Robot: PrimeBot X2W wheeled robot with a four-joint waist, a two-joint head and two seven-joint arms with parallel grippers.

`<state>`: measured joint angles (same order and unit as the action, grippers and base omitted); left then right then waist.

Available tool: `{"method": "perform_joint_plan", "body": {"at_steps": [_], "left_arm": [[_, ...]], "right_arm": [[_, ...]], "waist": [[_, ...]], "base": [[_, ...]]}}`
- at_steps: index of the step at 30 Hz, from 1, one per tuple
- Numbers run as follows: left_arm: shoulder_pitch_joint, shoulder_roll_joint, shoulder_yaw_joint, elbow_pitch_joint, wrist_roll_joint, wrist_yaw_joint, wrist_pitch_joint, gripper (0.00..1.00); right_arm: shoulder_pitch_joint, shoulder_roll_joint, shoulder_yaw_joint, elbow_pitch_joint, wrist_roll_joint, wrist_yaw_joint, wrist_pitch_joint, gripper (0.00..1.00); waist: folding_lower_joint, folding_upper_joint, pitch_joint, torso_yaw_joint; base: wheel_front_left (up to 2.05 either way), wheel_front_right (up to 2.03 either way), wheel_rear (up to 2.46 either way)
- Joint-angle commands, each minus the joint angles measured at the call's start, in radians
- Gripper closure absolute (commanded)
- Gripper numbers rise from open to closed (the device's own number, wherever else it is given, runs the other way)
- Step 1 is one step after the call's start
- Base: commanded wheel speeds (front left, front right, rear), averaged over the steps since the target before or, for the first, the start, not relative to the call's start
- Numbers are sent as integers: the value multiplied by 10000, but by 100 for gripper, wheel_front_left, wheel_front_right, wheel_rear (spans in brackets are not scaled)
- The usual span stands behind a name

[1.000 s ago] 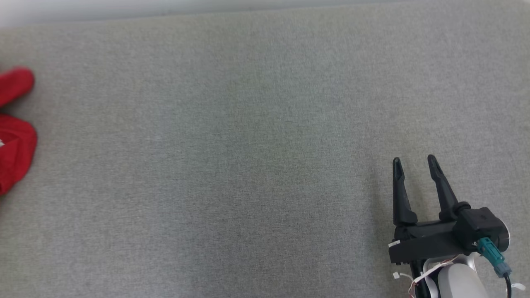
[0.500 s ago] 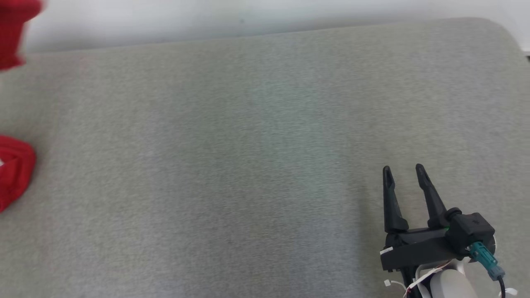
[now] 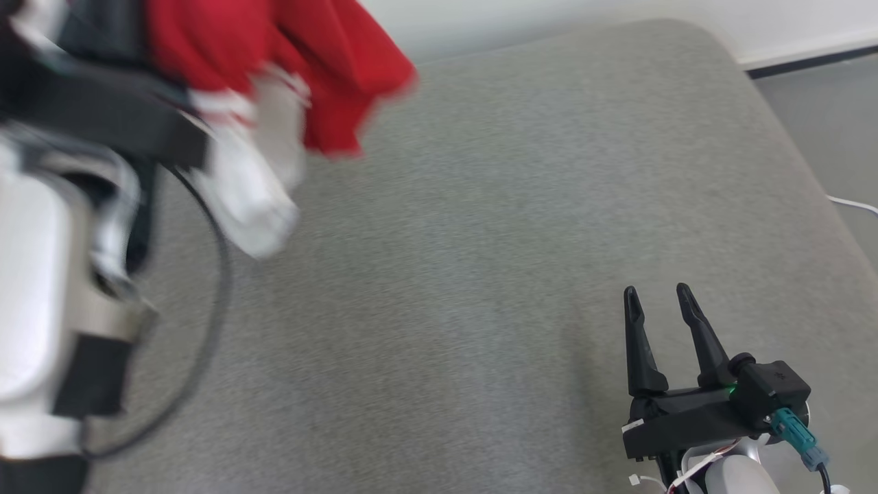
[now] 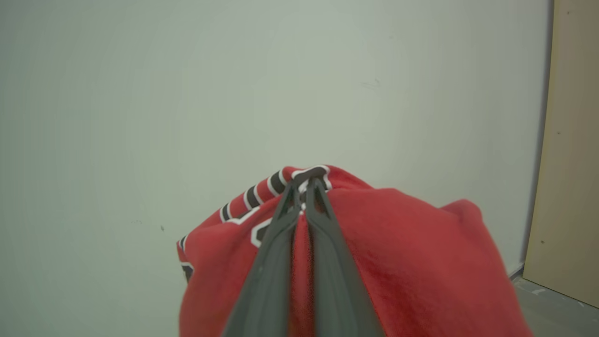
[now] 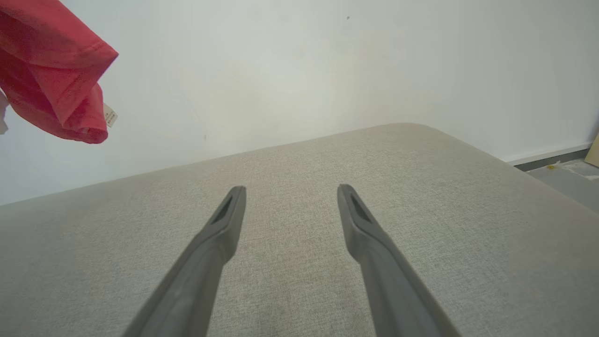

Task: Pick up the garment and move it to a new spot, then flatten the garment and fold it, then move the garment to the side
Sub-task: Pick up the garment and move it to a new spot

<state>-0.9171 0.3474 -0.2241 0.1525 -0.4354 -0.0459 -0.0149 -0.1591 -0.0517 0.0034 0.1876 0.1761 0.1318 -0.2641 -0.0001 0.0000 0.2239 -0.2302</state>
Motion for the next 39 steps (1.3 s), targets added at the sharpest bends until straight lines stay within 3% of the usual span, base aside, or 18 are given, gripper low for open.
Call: {"method": "perform_joint_plan", "body": {"at_steps": [1, 9, 15, 16, 17, 18, 19, 25, 29, 35, 39], "left_arm": [[512, -254, -209, 32, -100, 37, -65, 100], [2526, -1002, -692, 1036, -328, 287, -684, 100], [3527, -1319, -1056, 2569, -512, -48, -1184, 100], [3583, -1387, -1199, 2785, -442, -101, -1275, 66], [3616, -1474, -1314, 2964, -404, -177, -1383, 40], [3616, -1474, -1314, 2964, -404, -177, -1383, 40], [3602, -1563, -1390, 3097, -409, -245, -1522, 0], [3145, -1654, -1338, 3055, -198, -249, -2230, 0], [3244, -1377, -762, 2395, -138, 74, -2442, 0], [4233, -842, 113, 1054, 296, 672, -2500, 0], [5347, -629, 767, 313, 490, 847, -2505, 0]], "right_arm": [[37, 24, 68, 3, 84, -21, -8, 0], [-75, 26, 363, 11, 192, -21, -6, 0], [-161, 24, 605, 30, 190, -21, -6, 0], [-170, 26, 598, 44, 174, -21, -6, 0], [-168, 21, 587, 54, 167, -21, -6, 0], [-168, 21, 587, 54, 167, -21, -6, 0], [-160, 23, 596, 60, 138, -21, -6, 0], [42, 23, 487, 69, -104, -21, -6, 0], [226, 23, 459, 126, -252, -21, -6, 0], [481, 20, 314, 146, -408, -21, -6, 0], [584, 20, 299, 183, -510, -21, -6, 0]], "waist": [[1, 0, -79, -570], [1, 0, 115, -1160], [1, 0, 221, -1205], [1, 0, 206, -1156], [1, 0, 179, -1097], [1, 0, 179, -1097], [1, 0, 143, -1030], [1, 0, -292, -405], [1, 0, -624, 65], [1, 0, -1076, 779], [1, 0, -1298, 1150]], "base": [[0, 0, 0], [0, 0, 0], [0, 0, 0], [0, 0, 0], [0, 0, 0], [0, 0, 0], [0, 0, 0], [0, 0, 0], [0, 0, 0], [0, 0, 0], [0, 0, 0]]}}
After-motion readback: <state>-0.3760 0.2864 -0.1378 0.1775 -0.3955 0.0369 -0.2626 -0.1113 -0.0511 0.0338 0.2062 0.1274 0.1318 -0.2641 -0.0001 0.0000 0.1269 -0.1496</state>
